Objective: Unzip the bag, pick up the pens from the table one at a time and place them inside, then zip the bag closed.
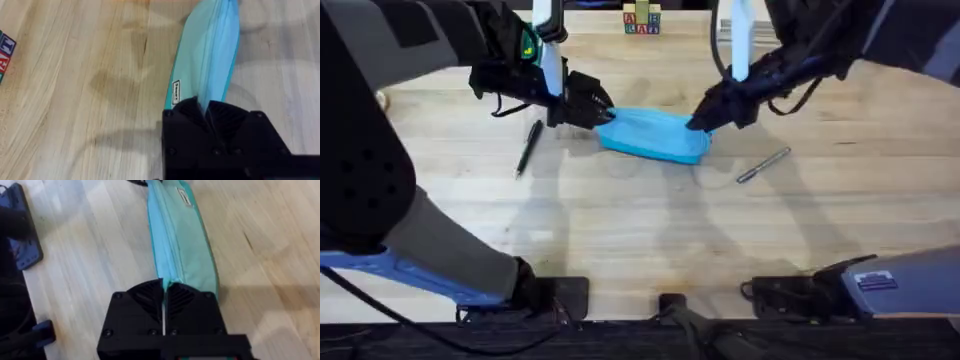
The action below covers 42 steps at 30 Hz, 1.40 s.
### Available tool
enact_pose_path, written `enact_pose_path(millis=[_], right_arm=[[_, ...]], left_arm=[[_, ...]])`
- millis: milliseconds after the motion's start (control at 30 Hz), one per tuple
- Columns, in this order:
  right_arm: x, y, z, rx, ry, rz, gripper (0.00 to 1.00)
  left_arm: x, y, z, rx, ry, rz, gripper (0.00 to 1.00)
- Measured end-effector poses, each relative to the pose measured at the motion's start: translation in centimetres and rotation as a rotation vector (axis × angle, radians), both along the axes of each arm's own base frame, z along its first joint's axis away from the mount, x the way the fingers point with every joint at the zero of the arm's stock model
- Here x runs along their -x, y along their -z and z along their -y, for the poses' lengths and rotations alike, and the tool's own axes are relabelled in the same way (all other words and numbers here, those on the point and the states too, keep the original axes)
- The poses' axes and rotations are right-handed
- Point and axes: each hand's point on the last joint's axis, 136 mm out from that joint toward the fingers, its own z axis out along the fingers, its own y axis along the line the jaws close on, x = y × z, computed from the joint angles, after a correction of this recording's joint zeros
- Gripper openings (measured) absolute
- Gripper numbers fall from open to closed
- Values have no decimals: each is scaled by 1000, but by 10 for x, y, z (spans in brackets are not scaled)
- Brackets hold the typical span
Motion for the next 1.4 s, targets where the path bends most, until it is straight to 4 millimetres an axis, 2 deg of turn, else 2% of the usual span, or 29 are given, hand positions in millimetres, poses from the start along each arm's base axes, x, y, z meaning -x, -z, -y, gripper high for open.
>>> enact_pose_path(millis=[333,900,1400], right_arm=[[-8,-8,-25,-34,-40,88,29],[-9,-12,-43,-47,-82,146,29],[-17,-14,-83,-89,-160,266,30]], left_arm=[[0,0,0,0,0,0,43],[0,0,0,-1,0,-3,43],[0,0,0,-1,-1,-3,43]])
